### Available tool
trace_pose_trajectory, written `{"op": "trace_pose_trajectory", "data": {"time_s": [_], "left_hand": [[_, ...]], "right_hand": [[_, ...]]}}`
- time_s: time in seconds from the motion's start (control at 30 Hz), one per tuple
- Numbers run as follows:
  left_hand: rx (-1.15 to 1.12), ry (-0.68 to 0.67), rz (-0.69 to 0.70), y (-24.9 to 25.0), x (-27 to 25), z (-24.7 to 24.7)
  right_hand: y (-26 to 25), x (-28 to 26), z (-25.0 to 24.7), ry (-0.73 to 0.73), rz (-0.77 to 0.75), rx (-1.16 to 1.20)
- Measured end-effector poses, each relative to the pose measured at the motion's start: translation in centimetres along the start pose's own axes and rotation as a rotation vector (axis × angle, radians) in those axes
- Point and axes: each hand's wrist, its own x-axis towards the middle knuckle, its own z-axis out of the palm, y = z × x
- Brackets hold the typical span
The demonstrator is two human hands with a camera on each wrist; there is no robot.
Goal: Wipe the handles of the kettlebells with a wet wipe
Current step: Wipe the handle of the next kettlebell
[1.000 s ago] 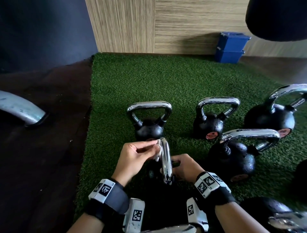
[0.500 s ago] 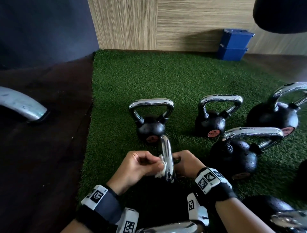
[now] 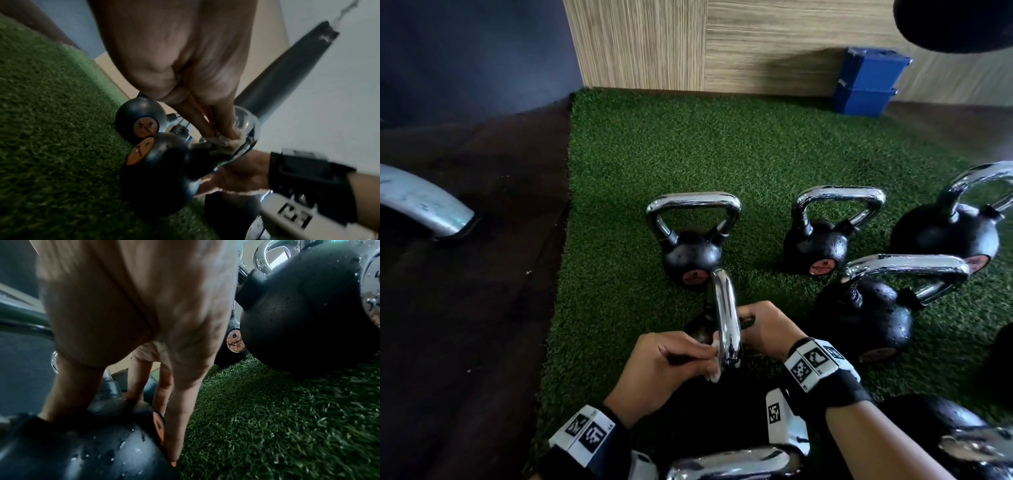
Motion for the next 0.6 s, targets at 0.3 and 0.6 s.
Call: {"op": "trace_pose_trajectory", "data": {"time_s": [0.3, 0.6], "left_hand": [[0.163, -0.032, 0.011, -0.1, 0.5, -0.6], [-0.402, 0.214, -0.25, 3.7, 4.2, -3.7]], "right_hand": [[-1.9, -0.9, -1.0, -0.073, 0.048, -0.182], [-9.4, -4.6, -6.0, 0.282, -0.388, -0.06]]}}
